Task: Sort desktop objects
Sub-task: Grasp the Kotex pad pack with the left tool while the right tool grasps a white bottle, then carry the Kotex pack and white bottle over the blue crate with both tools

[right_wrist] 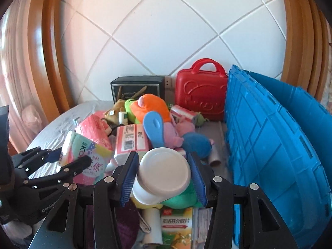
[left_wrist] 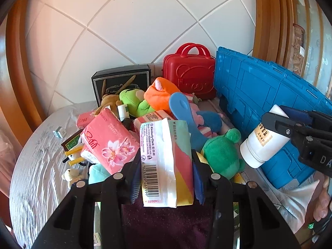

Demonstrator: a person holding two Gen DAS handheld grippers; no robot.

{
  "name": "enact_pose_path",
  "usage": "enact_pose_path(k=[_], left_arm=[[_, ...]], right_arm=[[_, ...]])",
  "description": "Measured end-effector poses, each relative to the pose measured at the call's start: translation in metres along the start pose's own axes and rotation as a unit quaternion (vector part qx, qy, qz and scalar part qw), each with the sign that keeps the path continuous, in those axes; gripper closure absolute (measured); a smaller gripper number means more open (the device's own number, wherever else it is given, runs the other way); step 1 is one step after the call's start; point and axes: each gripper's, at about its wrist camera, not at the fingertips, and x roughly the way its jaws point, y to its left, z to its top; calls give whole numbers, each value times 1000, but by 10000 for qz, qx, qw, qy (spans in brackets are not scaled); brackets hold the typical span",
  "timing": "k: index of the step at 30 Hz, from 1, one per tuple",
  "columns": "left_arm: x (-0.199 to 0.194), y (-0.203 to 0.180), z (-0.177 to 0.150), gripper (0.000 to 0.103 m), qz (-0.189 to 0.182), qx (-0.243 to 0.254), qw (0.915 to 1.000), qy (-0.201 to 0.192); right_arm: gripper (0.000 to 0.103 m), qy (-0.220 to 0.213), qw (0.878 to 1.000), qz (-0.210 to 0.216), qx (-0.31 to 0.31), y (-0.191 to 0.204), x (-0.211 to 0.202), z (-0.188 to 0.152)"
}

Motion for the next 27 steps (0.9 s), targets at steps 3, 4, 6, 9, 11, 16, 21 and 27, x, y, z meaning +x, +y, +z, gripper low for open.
enact_pose_path(k=[3, 4, 6, 9, 11, 16, 21, 27], left_arm=[[7, 6, -11, 63, -28, -82, 9998, 190], [8, 7, -13, 63, 1, -96, 9997, 222], [5, 7, -15, 63, 29, -96, 9997, 211], [-3, 5, -8, 63, 70, -60, 9999, 61], [-12, -2, 2, 63, 99, 26, 9999, -120], [-35, -36, 41, 63, -1, 243, 9975, -666], [-55, -101, 84, 63, -371, 544, 9901, -1237], [-63, -201, 129, 63, -908, 823, 9798, -1583]], right_arm=[[54, 172, 9998, 119, 25, 4, 7, -8], [54, 215, 9997, 145, 12, 5, 10, -10], [54, 250, 9995, 193, 0, 7, 12, -12], [54, 191, 9996, 207, -16, 7, 10, -10], [54, 60, 9998, 164, -45, 6, 4, -4], [54, -504, 9987, -76, -57, -12, -34, 25], [54, -1035, 9933, -521, -3, -52, -84, 53], [55, -1344, 9831, -1240, 55, -130, -135, 67]])
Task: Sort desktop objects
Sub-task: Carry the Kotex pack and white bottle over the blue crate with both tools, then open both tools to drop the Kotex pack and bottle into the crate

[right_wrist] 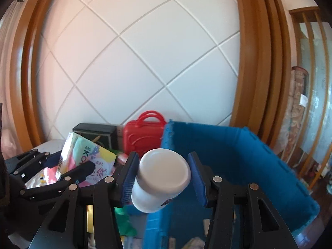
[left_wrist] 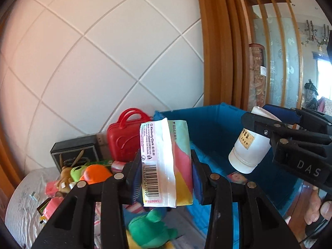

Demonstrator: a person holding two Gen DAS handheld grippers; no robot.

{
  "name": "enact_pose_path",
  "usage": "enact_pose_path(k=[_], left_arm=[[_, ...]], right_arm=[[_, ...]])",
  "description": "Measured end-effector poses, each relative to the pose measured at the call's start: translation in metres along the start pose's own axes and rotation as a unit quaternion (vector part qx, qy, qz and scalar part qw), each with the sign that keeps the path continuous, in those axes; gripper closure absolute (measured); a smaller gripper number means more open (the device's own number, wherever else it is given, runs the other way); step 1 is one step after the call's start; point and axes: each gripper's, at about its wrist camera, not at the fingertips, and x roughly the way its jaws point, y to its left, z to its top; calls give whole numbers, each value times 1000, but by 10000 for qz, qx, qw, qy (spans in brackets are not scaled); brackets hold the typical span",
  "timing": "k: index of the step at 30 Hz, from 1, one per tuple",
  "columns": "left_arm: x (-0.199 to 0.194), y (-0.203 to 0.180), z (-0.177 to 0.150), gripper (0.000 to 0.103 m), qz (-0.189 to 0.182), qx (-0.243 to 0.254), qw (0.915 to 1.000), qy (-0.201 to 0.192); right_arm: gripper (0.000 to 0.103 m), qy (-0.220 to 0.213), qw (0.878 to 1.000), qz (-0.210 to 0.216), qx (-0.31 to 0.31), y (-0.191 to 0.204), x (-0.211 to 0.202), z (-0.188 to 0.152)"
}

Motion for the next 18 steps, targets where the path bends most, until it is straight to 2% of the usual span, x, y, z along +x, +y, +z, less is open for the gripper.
enact_pose_path(k=[5, 10, 14, 18], left_arm=[[26, -84, 25, 63, -375, 228, 9990, 64], [57, -151, 17, 63, -647, 475, 9947, 647], [82, -177, -3, 63, -865, 393, 9879, 1225], [96, -191, -20, 63, -805, 406, 9842, 1525]], right_arm=[[55, 139, 9985, -535, -39, -80, 3, -4], [55, 617, 9948, -807, 40, -143, 22, -36], [55, 1044, 9904, -894, 131, -179, 35, -65], [59, 1269, 9876, -911, 169, -204, 42, -88]])
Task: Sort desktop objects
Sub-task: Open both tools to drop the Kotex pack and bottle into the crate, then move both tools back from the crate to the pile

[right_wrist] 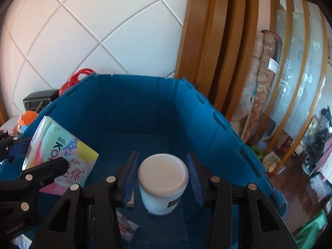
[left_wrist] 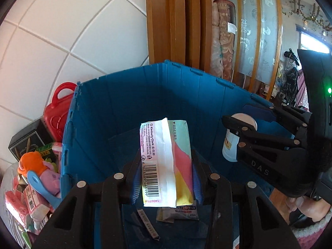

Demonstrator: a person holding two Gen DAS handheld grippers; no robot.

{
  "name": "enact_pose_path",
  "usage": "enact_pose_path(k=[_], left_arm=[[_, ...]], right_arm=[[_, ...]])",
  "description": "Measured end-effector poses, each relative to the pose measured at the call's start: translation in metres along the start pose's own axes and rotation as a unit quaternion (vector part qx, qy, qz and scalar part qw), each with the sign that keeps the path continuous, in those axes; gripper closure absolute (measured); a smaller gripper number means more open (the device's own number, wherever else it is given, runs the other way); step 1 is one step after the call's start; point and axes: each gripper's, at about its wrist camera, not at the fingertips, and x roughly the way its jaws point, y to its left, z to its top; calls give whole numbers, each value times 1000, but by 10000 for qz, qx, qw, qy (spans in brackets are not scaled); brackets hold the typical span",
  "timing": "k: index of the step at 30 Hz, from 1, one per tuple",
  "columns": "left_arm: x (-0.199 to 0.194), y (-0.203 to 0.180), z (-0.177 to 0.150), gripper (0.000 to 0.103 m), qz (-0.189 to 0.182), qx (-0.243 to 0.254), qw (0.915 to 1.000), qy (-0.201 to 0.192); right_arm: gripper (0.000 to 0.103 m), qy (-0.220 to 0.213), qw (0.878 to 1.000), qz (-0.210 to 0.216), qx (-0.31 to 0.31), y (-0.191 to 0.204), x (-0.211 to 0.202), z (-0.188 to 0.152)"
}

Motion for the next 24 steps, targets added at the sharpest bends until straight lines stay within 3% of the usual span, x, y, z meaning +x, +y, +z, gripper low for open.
enact_pose_path(k=[6, 10, 13, 15, 17, 24], left_arm=[[-2, -6, 2, 59, 302, 82, 9995, -23], [-6, -4, 1, 44, 362, 34, 9993, -85], [-12, -2, -2, 31, 389, 12, 9991, -174], [-17, 3, -4, 29, 323, -26, 9992, -237], [-23, 7, -6, 26, 307, -89, 9990, -300], [-55, 26, -18, 25, 323, -294, 9974, -577]], right_arm=[[60, 91, 9999, 12, 94, -22, 13, -10], [57, 38, 9998, 12, 205, -27, 7, -13], [35, -44, 9996, 21, 279, -35, 2, -13], [15, -146, 9994, 25, 320, -38, -5, -14], [3, -260, 9990, 36, 351, -40, -14, -15], [0, -558, 9978, 54, 348, -33, -49, -17]])
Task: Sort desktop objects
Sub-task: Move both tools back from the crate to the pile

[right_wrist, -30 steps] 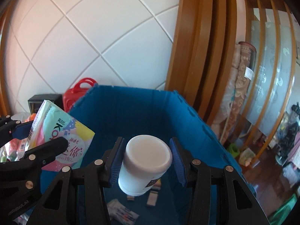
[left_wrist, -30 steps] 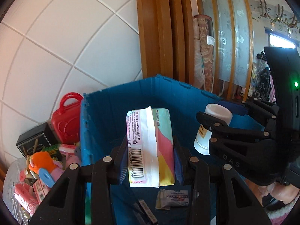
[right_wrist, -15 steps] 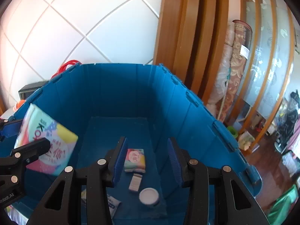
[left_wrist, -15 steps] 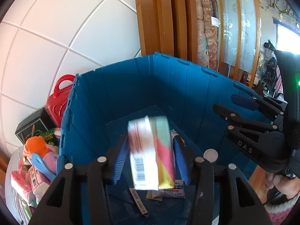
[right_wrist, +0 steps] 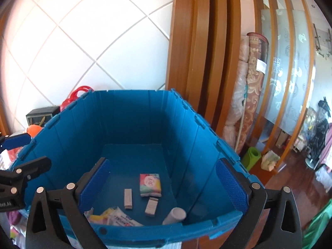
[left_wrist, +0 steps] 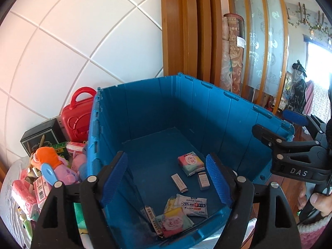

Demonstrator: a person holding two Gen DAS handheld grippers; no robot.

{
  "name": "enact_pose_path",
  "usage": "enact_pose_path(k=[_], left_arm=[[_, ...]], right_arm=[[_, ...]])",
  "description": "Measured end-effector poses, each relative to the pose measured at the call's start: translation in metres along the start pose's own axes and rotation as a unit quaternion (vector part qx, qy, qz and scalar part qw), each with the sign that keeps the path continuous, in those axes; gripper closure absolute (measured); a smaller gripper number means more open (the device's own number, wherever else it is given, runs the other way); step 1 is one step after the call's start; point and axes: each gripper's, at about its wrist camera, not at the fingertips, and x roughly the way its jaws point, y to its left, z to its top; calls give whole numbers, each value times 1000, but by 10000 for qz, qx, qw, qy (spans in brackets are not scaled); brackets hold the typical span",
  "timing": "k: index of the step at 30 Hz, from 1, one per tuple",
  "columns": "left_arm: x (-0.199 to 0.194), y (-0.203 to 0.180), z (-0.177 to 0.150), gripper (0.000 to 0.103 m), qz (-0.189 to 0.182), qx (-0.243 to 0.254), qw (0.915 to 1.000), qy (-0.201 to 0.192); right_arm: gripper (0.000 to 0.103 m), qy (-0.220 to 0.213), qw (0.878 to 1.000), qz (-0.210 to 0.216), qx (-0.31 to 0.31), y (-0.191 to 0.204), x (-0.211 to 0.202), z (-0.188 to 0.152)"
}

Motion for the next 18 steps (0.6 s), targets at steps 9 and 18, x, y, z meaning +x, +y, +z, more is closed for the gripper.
enact_pose_path(k=[9, 18], left_arm=[[-48, 49, -21, 25, 504, -326, 9978, -265], [-107, 138, -60, 25, 1123, -723, 9906, -293]], right_arm=[[0, -254, 9980, 529, -236, 47, -30, 2], [0, -483, 9907, 1163, -515, 133, -66, 2]])
